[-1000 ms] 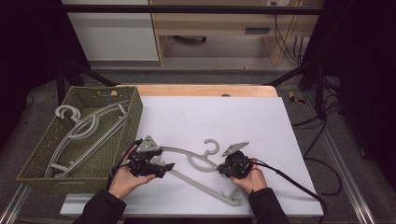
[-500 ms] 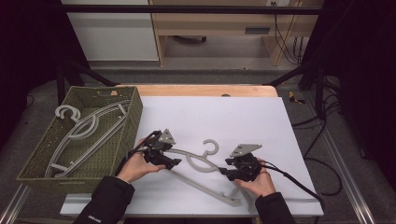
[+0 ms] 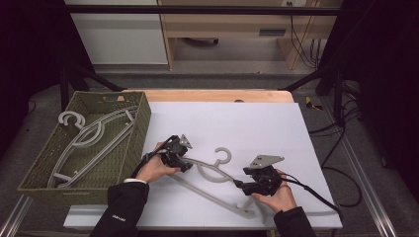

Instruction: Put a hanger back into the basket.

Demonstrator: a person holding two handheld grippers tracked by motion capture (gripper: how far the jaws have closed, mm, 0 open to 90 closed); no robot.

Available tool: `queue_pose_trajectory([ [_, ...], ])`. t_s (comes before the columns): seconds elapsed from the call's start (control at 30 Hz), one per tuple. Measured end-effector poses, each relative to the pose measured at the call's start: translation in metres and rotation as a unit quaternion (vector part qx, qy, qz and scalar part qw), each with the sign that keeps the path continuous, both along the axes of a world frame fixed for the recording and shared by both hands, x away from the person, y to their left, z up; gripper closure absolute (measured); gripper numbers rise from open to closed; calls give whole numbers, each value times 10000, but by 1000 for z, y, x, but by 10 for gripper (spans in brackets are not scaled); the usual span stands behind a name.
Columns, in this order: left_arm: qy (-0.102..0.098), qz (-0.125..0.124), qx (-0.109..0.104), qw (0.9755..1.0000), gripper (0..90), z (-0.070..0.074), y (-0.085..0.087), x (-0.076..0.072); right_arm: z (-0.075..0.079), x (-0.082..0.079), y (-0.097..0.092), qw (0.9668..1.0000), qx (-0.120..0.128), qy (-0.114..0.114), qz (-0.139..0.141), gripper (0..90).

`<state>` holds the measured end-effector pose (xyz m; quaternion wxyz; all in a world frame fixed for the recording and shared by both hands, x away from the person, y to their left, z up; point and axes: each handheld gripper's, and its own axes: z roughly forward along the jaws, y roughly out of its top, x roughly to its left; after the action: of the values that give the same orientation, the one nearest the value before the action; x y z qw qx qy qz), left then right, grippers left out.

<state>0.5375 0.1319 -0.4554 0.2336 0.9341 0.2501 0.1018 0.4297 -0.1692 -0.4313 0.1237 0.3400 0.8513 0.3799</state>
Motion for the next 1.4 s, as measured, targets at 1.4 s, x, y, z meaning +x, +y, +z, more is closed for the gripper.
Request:
queue_pose_trajectory([
  [1.4, 341, 282, -440, 9980, 609, 23, 4, -51, 9, -2, -9, 9998, 150, -61, -140, 359],
])
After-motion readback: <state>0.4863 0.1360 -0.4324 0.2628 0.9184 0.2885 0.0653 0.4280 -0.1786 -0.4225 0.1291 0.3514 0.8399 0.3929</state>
